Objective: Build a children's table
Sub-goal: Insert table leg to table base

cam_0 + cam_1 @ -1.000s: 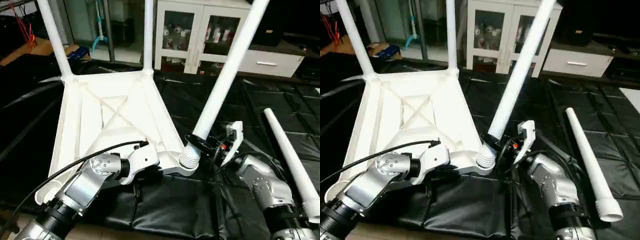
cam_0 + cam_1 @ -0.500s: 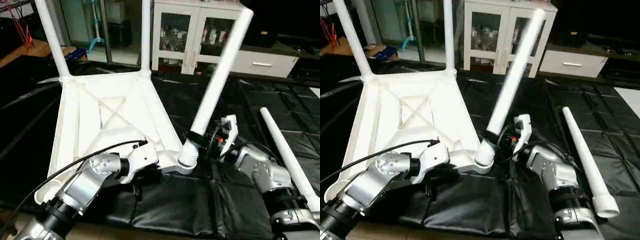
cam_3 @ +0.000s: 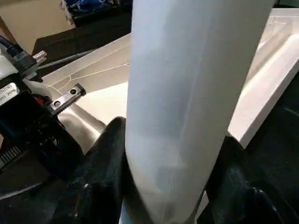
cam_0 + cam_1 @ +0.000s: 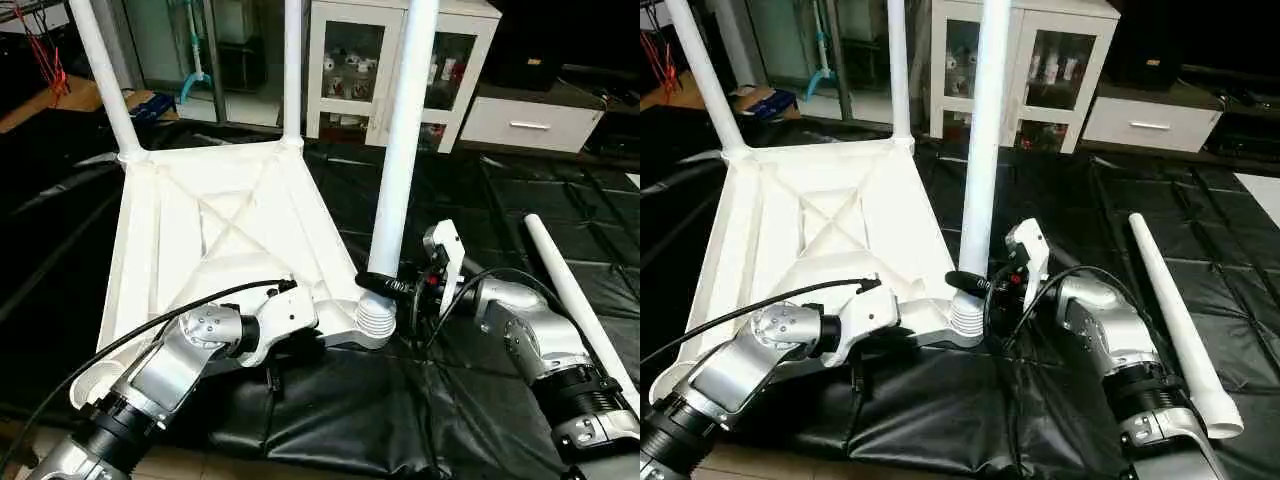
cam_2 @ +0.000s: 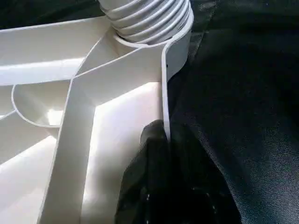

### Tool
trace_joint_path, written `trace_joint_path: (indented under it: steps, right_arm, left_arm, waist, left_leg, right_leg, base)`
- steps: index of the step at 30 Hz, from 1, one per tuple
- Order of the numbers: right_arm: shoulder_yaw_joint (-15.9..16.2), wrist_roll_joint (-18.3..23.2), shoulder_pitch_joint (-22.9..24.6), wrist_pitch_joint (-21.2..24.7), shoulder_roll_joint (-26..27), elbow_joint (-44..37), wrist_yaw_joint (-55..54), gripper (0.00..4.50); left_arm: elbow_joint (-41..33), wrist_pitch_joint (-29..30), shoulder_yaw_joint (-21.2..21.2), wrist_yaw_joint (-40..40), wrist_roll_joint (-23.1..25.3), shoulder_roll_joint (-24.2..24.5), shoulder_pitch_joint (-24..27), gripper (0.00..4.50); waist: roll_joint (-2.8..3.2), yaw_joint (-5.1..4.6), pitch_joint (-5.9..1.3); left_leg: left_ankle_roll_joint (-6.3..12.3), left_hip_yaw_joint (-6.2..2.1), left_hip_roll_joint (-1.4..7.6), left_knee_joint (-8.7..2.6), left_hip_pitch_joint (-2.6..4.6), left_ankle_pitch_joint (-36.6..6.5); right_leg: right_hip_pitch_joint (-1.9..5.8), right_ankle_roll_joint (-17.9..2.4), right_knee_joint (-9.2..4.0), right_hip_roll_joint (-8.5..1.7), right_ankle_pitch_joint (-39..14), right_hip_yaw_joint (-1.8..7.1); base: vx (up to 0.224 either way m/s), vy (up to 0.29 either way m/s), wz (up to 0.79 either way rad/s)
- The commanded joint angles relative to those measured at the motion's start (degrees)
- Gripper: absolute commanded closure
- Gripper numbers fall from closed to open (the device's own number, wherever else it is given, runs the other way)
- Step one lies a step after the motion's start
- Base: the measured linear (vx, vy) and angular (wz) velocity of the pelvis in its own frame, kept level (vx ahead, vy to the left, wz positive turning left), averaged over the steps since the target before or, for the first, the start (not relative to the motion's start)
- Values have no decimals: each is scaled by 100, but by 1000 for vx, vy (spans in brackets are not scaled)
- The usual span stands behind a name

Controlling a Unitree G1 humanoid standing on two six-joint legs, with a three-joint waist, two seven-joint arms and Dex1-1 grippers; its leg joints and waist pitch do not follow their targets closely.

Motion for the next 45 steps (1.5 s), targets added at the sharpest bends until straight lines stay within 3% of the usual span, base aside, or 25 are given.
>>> trace_joint_path:
  steps: [1,6,9,11,14,17,19,22,25,28,35,39,40,45]
  right_arm:
    - [319,-871,293,146,-278,513,-231,266]
    - [409,-772,426,-50,-291,43,69,266]
    - [521,-773,534,-171,-337,-154,177,266]
    - [565,-812,626,-321,-338,-268,199,266]
    - [265,-574,556,-219,-182,-315,24,266]
    - [-245,-74,271,122,-70,-375,-60,266]
    - [-667,525,-20,498,-81,-465,47,266]
    - [-983,1226,-399,1156,-346,-727,564,266]
    - [-1042,1428,-531,1536,-477,-852,779,266]
    - [-1090,1682,-669,2052,-576,-1110,886,266]
    - [-1731,3015,-1273,3630,-583,-1129,844,266]
    - [-1498,2987,-1210,4086,-771,-1295,1125,266]
    - [-1483,3090,-1187,4344,-825,-1351,1211,266]
    - [-1594,3447,-1231,4828,-846,-1395,1166,266]
  left_arm:
    - [128,86,44,5,171,205,37,449]
    - [98,98,35,13,176,205,61,449]
    - [85,98,33,15,173,203,73,449]
    - [66,96,26,8,177,205,89,449]
    - [42,92,11,-14,184,213,103,449]
    - [6,127,-40,-153,147,248,103,449]
    - [-8,126,-50,-162,155,246,100,449]
    - [3,130,-57,-171,165,223,75,449]
    - [11,133,-62,-167,168,207,68,449]
    - [20,137,-66,-164,167,186,52,449]
    - [5,158,-63,-144,167,156,57,449]
    - [3,160,-59,-144,173,149,67,449]
    - [2,166,-53,-128,173,141,72,449]
    - [-12,182,-45,-100,163,144,85,449]
  waist:
    - [71,-17,-33]
    - [54,-8,-38]
    - [52,21,-48]
    - [55,36,-61]
    - [79,33,-61]
    - [97,17,-35]
    - [121,29,-62]
    - [115,62,-81]
    - [136,114,-112]
    - [138,147,-108]
    - [136,214,-99]
    - [114,245,-108]
    - [68,240,-101]
    - [77,256,-110]
  left_leg:
    - [-186,-176,370,-530,26,-2406]
    - [-168,-167,372,-527,28,-2362]
    - [-104,-147,378,-518,21,-2090]
    - [-31,-121,375,-496,18,-1773]
    - [42,-121,372,-491,1,-1587]
    - [10,-130,364,-510,12,-1832]
    - [33,-137,364,-485,11,-1682]
    - [274,-96,342,-402,-31,-932]
    - [589,-84,333,-325,-52,-223]
    - [724,-74,341,-304,-34,-125]
    - [469,-58,349,-301,-16,-406]
    - [389,-57,336,-280,-34,-334]
    - [403,-52,325,-276,-51,-311]
    - [391,-54,326,-255,-49,-306]
  right_leg:
    - [-17,-954,-521,-442,-1748,271]
    - [-8,-926,-521,-446,-1720,276]
    - [20,-1014,-497,-441,-1337,278]
    - [45,-1128,-456,-428,-810,277]
    - [84,-1258,-424,-430,-552,268]
    - [89,-1249,-456,-430,-999,267]
    - [115,-1288,-437,-446,-976,277]
    - [163,-1452,-365,-435,-185,262]
    - [203,-1572,-271,-439,584,238]
    - [186,-1620,-252,-433,730,221]
    - [158,-1610,-250,-424,240,223]
    - [178,-1562,-231,-429,258,224]
    - [186,-1564,-230,-430,256,228]
    - [170,-1548,-226,-441,106,230]
  base:
    - [0,0,0]
    - [0,0,0]
    - [0,0,0]
    - [0,0,0]
    - [0,0,0]
    - [0,0,0]
    - [0,0,0]
    - [0,0,0]
    - [0,0,0]
    - [0,0,0]
    - [0,0,0]
    - [0,0,0]
    - [0,0,0]
    - [0,0,0]
